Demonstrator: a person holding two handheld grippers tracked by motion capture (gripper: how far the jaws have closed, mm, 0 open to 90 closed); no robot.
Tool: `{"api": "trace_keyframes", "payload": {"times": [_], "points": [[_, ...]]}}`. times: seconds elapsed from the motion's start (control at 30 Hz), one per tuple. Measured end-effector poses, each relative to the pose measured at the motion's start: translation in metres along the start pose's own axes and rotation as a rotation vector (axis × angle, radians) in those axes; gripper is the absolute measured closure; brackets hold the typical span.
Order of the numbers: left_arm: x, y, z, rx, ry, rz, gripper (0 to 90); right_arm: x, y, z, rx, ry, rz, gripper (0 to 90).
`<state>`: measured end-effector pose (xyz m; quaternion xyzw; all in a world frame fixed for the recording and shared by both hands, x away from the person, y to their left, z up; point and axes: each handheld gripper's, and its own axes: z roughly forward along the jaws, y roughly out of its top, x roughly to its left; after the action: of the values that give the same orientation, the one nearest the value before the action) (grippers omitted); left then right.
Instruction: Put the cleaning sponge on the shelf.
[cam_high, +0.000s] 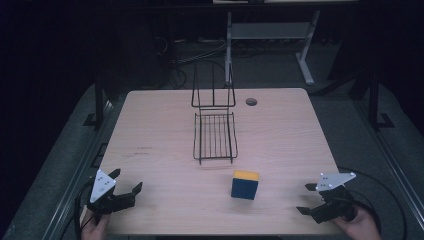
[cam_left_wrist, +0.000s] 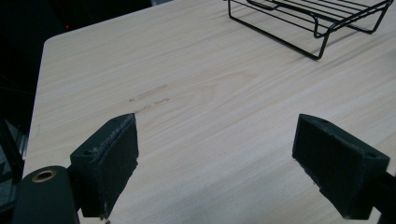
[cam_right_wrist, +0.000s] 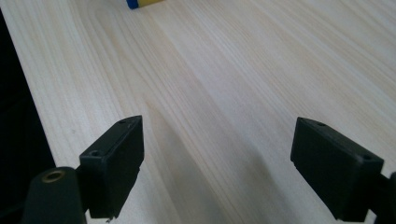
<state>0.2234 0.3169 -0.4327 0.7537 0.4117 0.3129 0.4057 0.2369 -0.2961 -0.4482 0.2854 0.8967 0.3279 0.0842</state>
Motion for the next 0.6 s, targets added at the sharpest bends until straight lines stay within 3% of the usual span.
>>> {"api": "trace_keyframes", "payload": {"times": [0.6], "points": [[-0.001,0.002,0.002,-0.001,-0.001,0.001,13.9,0.012,0.024,0.009,0.009,0.044,-0.073,17.2]]}}
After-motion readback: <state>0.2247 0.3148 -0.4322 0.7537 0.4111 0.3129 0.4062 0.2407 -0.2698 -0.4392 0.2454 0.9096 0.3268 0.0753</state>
